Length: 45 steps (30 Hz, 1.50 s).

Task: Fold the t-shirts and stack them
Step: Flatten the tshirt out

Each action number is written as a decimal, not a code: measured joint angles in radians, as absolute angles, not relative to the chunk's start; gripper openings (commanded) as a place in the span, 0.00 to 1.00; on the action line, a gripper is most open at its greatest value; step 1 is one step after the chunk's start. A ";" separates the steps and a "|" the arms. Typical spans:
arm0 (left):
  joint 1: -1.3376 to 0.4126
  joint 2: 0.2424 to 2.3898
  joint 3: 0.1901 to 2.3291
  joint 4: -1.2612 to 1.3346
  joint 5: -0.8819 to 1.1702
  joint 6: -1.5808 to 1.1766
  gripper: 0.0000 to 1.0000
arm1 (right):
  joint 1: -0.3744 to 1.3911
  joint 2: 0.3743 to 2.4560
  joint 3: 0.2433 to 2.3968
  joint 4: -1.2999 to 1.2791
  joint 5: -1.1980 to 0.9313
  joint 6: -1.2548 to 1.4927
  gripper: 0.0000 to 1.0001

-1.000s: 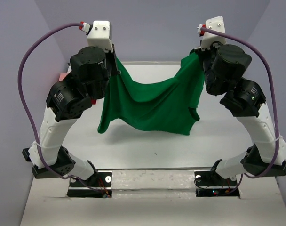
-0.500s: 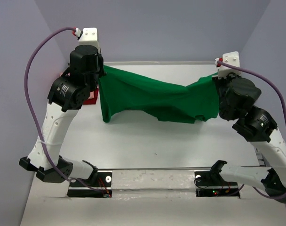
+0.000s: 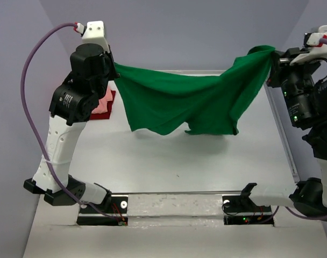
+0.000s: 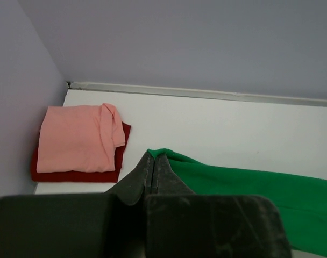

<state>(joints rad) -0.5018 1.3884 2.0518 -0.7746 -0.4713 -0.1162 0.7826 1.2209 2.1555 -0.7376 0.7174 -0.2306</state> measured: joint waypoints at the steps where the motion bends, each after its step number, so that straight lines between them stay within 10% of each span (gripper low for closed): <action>1: -0.504 1.388 2.065 -0.772 -0.472 -0.113 0.00 | 0.809 1.213 2.151 -0.699 0.756 -0.274 0.00; 25: -0.554 1.261 1.988 -0.764 -0.598 -0.088 0.00 | 0.898 0.948 1.631 -0.285 1.127 -0.740 0.00; 36: -0.554 1.326 1.999 -0.770 -0.562 -0.097 0.00 | 0.898 1.026 1.909 -0.678 0.644 -0.157 0.00; 45: -0.554 1.333 2.003 -0.767 -0.554 -0.097 0.00 | 0.898 1.001 2.021 -0.664 0.388 -0.195 0.00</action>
